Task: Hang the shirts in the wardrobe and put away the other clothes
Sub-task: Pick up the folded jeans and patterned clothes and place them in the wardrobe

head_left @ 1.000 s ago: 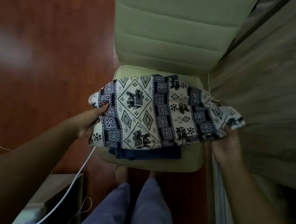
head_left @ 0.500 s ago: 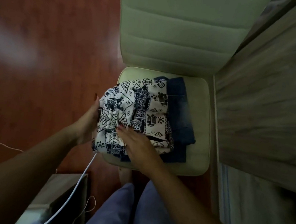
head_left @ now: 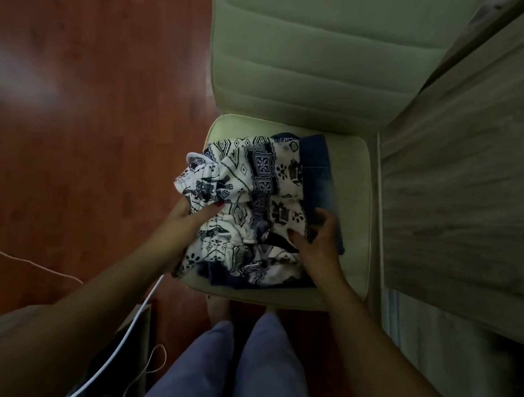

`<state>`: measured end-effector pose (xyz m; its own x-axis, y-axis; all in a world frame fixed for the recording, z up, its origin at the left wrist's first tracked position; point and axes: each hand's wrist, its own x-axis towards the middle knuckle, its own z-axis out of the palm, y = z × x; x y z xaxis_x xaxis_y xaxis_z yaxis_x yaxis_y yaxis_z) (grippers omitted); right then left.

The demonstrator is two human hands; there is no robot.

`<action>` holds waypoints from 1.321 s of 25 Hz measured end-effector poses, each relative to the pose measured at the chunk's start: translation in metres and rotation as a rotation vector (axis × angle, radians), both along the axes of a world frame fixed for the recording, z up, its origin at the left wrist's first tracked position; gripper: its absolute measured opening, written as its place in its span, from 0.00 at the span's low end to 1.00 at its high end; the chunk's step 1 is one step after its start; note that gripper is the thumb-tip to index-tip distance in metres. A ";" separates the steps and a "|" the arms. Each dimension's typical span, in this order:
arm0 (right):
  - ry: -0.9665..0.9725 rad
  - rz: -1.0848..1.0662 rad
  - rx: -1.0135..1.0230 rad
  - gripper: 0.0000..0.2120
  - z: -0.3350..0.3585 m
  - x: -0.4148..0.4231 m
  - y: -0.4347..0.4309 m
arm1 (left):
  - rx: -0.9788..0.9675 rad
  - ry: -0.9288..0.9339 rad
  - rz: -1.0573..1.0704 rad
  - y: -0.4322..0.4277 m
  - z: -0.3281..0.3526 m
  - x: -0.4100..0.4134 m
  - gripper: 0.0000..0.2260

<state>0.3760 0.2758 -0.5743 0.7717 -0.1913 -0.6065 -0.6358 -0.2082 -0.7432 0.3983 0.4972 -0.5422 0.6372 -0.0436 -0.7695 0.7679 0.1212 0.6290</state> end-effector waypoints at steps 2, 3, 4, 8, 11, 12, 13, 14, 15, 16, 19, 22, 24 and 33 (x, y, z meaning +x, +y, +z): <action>-0.204 -0.079 0.058 0.21 0.022 0.006 -0.006 | -0.083 -0.070 -0.017 -0.013 0.016 0.008 0.21; -0.321 -0.101 0.038 0.17 0.037 0.009 -0.011 | -0.113 -0.125 -0.030 -0.019 0.025 0.014 0.20; -0.414 -0.107 0.003 0.13 0.048 0.013 -0.016 | -0.146 -0.188 -0.033 -0.022 0.032 0.020 0.19; -0.523 -0.016 -0.119 0.12 0.060 0.015 -0.036 | -0.196 -0.256 -0.070 -0.024 0.031 0.030 0.18; -0.385 0.183 -0.194 0.21 0.017 0.006 -0.048 | 0.004 -0.084 -0.102 -0.018 -0.005 0.014 0.25; -0.313 0.221 -0.215 0.25 0.003 0.002 -0.049 | 0.117 -0.051 -0.123 -0.016 -0.018 0.008 0.27; -0.268 0.236 -0.260 0.28 -0.008 0.000 -0.051 | 0.225 -0.042 -0.141 -0.016 -0.026 0.003 0.26; -0.258 0.235 -0.335 0.30 -0.017 -0.001 -0.052 | 0.332 -0.044 -0.140 -0.016 -0.032 0.000 0.26; -0.257 0.233 -0.440 0.32 -0.026 0.000 -0.054 | 0.446 -0.050 -0.126 -0.015 -0.039 -0.002 0.26; -0.227 0.213 -0.537 0.34 -0.030 0.002 -0.057 | 0.512 -0.053 -0.098 -0.013 -0.040 -0.002 0.28; 0.091 0.079 -0.375 0.35 -0.034 0.004 -0.062 | 0.409 -0.029 -0.101 -0.006 -0.047 -0.007 0.37; 0.297 -0.025 -0.006 0.32 -0.035 0.002 -0.065 | 0.317 0.118 -0.138 -0.003 -0.051 -0.008 0.40; 0.307 -0.079 0.137 0.33 -0.035 0.000 -0.069 | 0.249 0.212 -0.128 -0.001 -0.048 -0.003 0.42; -0.088 -0.149 0.350 0.14 0.068 -0.033 -0.041 | 0.036 0.087 -0.282 -0.013 0.024 -0.017 0.48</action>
<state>0.3433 0.2345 -0.5062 0.8031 -0.0986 -0.5876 -0.5705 0.1573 -0.8061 0.3813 0.4838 -0.5180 0.5351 -0.1809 -0.8252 0.8196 -0.1256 0.5590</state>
